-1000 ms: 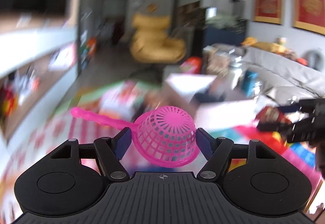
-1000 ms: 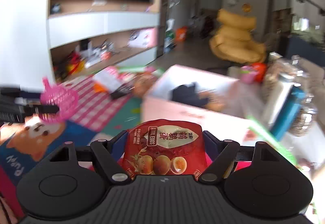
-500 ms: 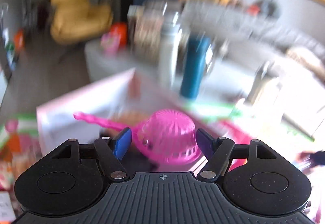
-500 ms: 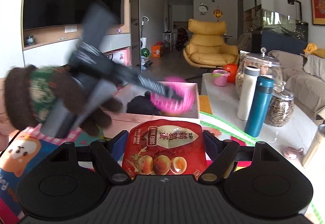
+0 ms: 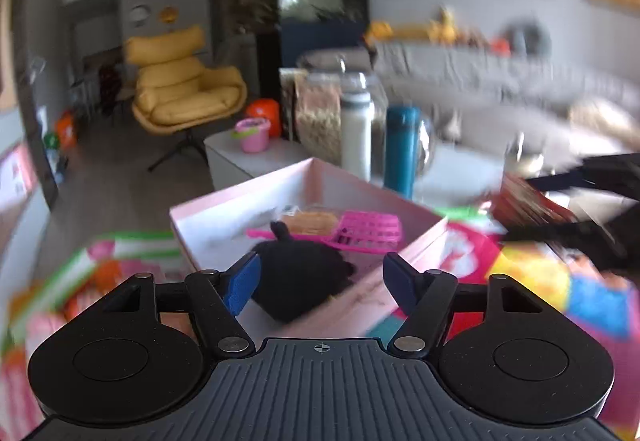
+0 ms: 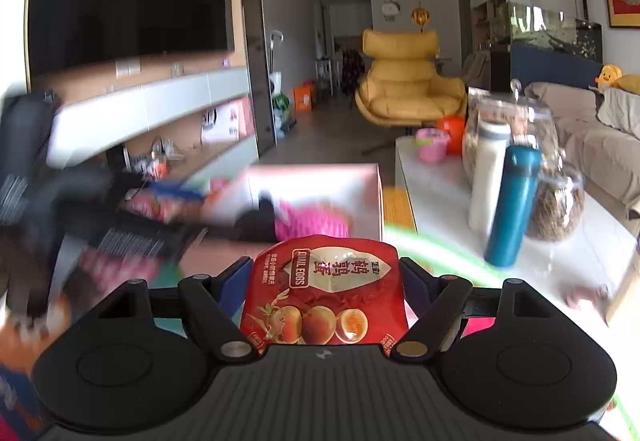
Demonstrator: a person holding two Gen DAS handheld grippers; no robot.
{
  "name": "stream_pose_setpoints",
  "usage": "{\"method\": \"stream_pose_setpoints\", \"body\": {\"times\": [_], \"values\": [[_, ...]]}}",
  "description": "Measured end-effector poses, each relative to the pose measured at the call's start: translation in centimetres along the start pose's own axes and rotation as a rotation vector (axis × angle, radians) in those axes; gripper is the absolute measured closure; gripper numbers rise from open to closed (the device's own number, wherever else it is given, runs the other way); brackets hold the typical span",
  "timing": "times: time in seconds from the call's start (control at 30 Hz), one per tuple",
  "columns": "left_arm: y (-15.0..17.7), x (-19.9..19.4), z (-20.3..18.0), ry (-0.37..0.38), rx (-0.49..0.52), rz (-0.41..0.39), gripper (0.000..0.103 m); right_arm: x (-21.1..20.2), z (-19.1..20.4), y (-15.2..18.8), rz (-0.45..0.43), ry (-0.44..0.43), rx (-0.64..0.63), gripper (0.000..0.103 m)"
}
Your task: Organize objects
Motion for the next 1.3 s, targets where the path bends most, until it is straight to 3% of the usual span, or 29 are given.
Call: {"method": "stream_pose_setpoints", "body": {"times": [0.1, 0.13, 0.17, 0.2, 0.27, 0.37, 0.4, 0.53, 0.7, 0.87, 1.0, 1.3], "values": [[1.1, -1.3, -1.2, 0.047, -0.078, -0.026, 0.03, 2.3, 0.6, -5.5, -0.067, -0.022, 0.009, 0.025], [1.4, -1.5, -1.6, 0.045, -0.08, -0.027, 0.03, 3.6, 0.9, -7.4, -0.071, -0.032, 0.015, 0.02], [1.8, -1.7, -1.9, 0.032, -0.073, -0.027, 0.03, 5.0, 1.3, -8.9, -0.057, -0.052, 0.015, 0.007], [2.2, -2.1, -2.1, 0.01, -0.062, -0.027, 0.03, 6.5, 1.4, -10.0, -0.038, -0.059, 0.025, 0.006], [3.3, -3.6, -1.6, -0.029, -0.056, -0.028, 0.03, 8.3, 1.3, -10.4, 0.011, -0.026, 0.051, 0.006], [5.6, -5.2, 0.4, -0.059, -0.114, -0.017, 0.03, 7.8, 1.2, -7.2, 0.062, -0.036, 0.033, 0.008], [6.2, -5.7, 0.9, -0.068, -0.136, -0.016, 0.03, 7.4, 1.3, -5.5, 0.083, -0.024, 0.02, 0.011], [8.4, -6.5, 3.3, -0.075, -0.242, -0.065, 0.03, 7.1, 2.5, 0.8, 0.22, -0.008, -0.047, 0.051], [9.6, -6.8, 5.2, -0.066, -0.365, -0.133, 0.031, 8.7, 4.1, 3.7, 0.292, 0.018, -0.091, 0.063], [9.9, -7.3, 6.4, -0.029, -0.448, -0.196, 0.031, 10.4, 4.6, 4.3, 0.339, 0.038, -0.05, 0.092], [10.2, -7.4, 7.1, -0.029, -0.501, -0.214, 0.031, 9.4, 5.3, 3.5, 0.303, 0.043, -0.042, 0.096], [10.1, -7.5, 6.5, -0.031, -0.472, -0.23, 0.031, 8.4, 6.6, -3.4, 0.133, 0.093, -0.118, 0.097]]}}
Point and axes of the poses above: each gripper's, at about its wrist camera, not at the fingertips, and x roughly the way its jaws point, z to its left, y to its underside, the point moved 5 cm from there along x, roughly the way its jaws point, and after that the axes turned 3 degrees about y, right-handed, at the moved point
